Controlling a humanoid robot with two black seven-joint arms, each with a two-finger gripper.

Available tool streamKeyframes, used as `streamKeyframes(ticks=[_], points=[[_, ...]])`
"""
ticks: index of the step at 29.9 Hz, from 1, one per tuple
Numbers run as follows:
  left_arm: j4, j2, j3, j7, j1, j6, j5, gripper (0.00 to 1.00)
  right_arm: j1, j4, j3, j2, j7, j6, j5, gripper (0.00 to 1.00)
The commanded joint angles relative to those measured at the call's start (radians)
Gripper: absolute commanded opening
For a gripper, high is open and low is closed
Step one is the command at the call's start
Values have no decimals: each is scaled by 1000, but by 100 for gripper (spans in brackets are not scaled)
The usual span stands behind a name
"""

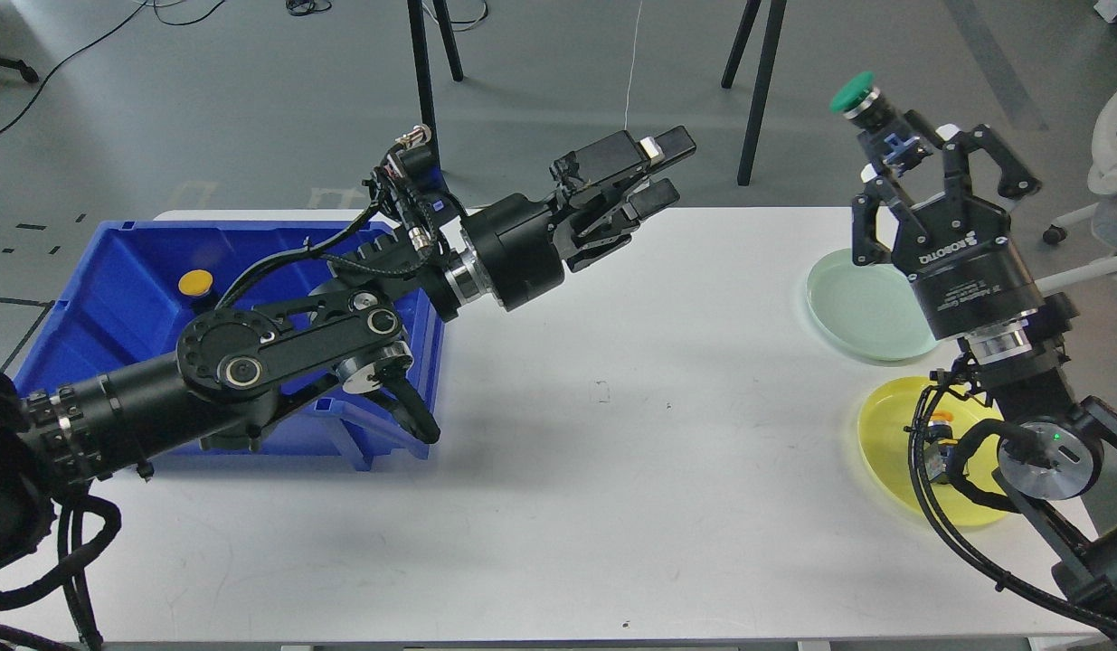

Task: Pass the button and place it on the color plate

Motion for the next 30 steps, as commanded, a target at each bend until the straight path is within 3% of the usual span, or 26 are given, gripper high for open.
streamKeyframes(ticks=[1, 12, 19, 24, 30], points=[[0, -1, 0, 0, 0, 0, 0, 78, -1, -77, 14, 6, 0, -45, 229, 1], [-1, -2, 0, 0, 0, 2, 0, 78, 124, -181, 19, 58, -1, -373, 636, 1], [-1, -4, 0, 0, 0, 3, 0, 78, 239, -303, 60, 155, -65, -612, 686, 1], [-1, -4, 0, 0, 0, 2, 0, 78, 278, -416, 103, 216, -88, -668, 686, 1], [-1, -4, 0, 0, 0, 3, 0, 78, 295, -539, 103, 253, -128, -655, 683, 1]])
